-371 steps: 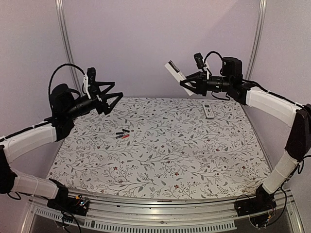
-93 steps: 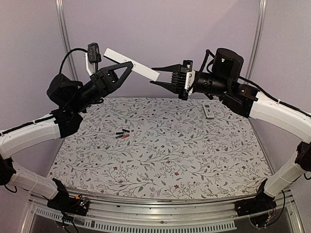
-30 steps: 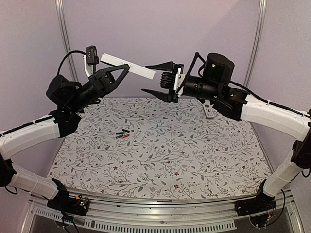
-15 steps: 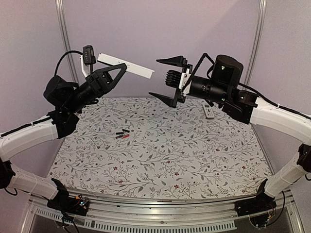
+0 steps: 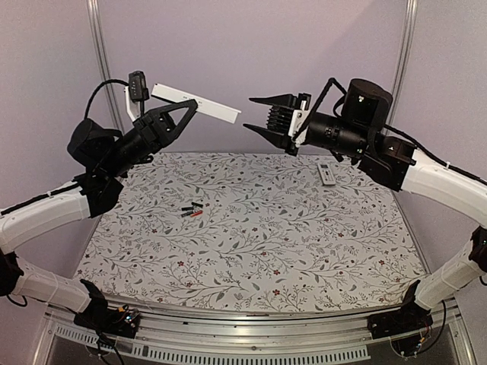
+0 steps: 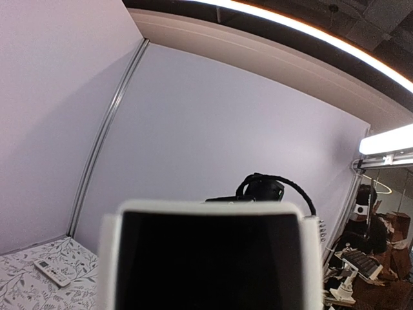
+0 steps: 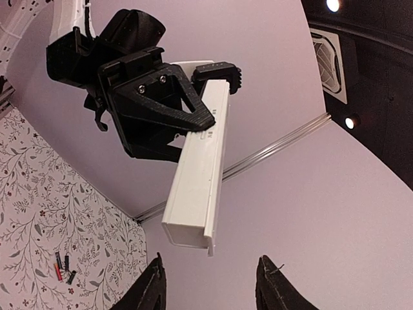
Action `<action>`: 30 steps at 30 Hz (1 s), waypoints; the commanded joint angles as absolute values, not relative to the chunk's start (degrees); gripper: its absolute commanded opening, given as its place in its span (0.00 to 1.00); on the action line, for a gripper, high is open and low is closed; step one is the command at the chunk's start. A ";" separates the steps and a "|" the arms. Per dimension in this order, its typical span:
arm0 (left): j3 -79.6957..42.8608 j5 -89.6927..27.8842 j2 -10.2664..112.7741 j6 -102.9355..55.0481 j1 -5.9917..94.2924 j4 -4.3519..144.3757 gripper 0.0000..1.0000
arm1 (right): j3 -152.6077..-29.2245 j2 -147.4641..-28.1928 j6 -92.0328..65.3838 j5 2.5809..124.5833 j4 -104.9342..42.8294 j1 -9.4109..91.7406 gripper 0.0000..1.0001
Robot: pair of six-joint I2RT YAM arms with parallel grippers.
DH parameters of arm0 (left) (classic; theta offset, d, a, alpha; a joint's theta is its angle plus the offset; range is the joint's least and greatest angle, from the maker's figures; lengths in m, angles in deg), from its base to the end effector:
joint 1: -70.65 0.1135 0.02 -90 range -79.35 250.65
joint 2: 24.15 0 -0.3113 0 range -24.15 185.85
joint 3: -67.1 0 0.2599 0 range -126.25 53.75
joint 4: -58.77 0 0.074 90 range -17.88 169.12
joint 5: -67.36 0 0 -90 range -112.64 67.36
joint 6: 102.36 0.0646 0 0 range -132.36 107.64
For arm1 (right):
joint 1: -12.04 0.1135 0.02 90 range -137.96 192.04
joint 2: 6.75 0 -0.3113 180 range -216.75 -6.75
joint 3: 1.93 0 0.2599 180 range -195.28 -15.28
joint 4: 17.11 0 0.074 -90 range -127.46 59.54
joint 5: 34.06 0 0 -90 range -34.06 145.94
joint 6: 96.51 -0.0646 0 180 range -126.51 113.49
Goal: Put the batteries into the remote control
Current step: Remove the battery cover from the remote control.
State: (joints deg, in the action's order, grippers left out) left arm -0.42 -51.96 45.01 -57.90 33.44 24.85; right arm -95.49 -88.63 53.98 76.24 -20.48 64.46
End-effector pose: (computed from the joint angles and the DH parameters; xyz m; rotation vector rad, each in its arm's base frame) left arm 0.2033 -0.1941 0.4666 0.4420 1.1381 -1.5393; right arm 0.2041 0.3019 0.4937 -1.3331 0.5344 0.1367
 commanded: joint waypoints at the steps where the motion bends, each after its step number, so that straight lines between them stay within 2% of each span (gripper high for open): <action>1: 0.48 -52.44 44.78 -58.10 34.08 24.15 0.00 | -98.65 -90.12 54.15 77.98 -21.62 64.26 0.43; 15: 1.02 -52.42 44.49 -57.98 34.13 23.52 0.00 | -102.21 -92.88 55.18 79.80 -25.44 64.25 0.34; 20: 0.97 -52.75 44.67 -57.90 34.16 23.56 0.00 | -102.29 -93.12 55.36 79.69 -25.18 64.24 0.28; 25: 1.15 -52.82 44.42 -57.95 34.16 23.51 0.00 | -102.29 -93.48 56.15 79.71 -24.98 64.24 0.18; 30: 1.43 -53.05 44.24 -58.07 34.15 23.60 0.00 | -102.38 -93.58 56.16 80.03 -24.65 64.25 0.17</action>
